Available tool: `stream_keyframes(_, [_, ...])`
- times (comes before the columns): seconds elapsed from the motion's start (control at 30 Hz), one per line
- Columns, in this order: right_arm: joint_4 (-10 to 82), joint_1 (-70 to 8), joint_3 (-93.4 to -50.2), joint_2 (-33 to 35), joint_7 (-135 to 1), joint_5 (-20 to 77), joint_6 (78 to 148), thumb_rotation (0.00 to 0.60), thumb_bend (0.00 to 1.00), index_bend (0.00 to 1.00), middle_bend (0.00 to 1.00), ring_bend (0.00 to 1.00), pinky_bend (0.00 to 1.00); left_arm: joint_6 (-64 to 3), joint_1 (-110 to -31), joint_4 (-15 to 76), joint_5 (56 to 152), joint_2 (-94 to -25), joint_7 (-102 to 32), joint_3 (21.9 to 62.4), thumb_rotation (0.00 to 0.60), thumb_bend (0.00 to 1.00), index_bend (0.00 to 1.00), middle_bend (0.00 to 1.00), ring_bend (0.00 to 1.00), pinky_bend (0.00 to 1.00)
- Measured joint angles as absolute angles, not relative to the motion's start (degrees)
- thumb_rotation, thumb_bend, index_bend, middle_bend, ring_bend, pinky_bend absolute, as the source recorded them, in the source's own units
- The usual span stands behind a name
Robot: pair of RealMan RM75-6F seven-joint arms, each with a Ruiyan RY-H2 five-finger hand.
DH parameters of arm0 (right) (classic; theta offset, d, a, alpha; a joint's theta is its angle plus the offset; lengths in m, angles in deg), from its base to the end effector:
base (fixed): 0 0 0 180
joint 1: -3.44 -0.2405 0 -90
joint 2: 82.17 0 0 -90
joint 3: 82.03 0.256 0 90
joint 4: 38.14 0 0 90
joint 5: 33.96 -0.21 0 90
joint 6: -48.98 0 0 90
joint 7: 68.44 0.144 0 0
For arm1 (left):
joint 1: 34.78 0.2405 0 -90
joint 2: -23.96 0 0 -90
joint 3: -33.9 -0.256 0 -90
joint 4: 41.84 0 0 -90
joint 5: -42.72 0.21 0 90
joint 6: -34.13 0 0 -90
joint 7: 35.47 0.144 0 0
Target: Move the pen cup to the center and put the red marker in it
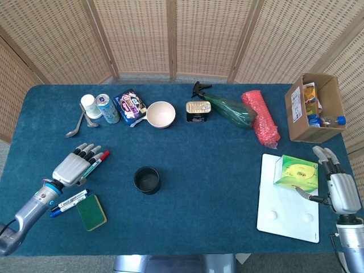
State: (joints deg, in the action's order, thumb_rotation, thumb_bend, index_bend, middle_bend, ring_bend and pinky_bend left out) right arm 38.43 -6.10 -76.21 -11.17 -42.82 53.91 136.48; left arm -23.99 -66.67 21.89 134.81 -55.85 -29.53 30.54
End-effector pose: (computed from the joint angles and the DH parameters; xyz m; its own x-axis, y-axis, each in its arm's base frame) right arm -0.3253 -0.2212 0.1590 0.1021 0.0942 0.9903 -0.9843 -0.1343 0.1142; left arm -0.2998 0.3124 0.0465 0.8017 0.1625 0.5752 0.5700 -0.4973 -0.6541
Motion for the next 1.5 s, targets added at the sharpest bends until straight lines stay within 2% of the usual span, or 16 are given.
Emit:
stream_keyframes(0.67, [38.4, -5.7, -76.3, -11.5, -40.3, 54.8, 137.2, 0.600, 0.00, 0.00, 0.08, 0.00, 0.27, -24.8, -67.2, 15.2, 134.3, -61.7, -26.4, 31.2, 0.600, 0.27, 0.10, 0.00, 0.00, 0.12])
stream_keyframes(1.23, [38.7, -5.5, -76.5, -11.5, -40.2, 55.1, 137.2, 0.600, 0.00, 0.00, 0.08, 0.00, 0.27, -23.6, -67.1, 3.4, 131.7, -64.4, -27.0, 32.3, 0.600, 0.27, 0.10, 0.00, 0.00, 0.13])
stream_keyframes(1.33, [38.8, -5.5, -76.5, -11.6, -39.8, 55.2, 137.2, 0.600, 0.00, 0.00, 0.08, 0.00, 0.27, -23.4, -67.1, 1.3, 131.1, -65.0, -27.6, 32.6, 0.600, 0.27, 0.14, 0.00, 0.00, 0.13])
stream_keyframes(1.5, [39.0, -5.5, -76.6, -11.8, -39.4, 55.5, 137.3, 0.600, 0.00, 0.00, 0.09, 0.00, 0.27, -24.1, -66.9, 2.0, 130.8, -65.0, -30.2, 32.8, 0.600, 0.27, 0.26, 0.00, 0.00, 0.13])
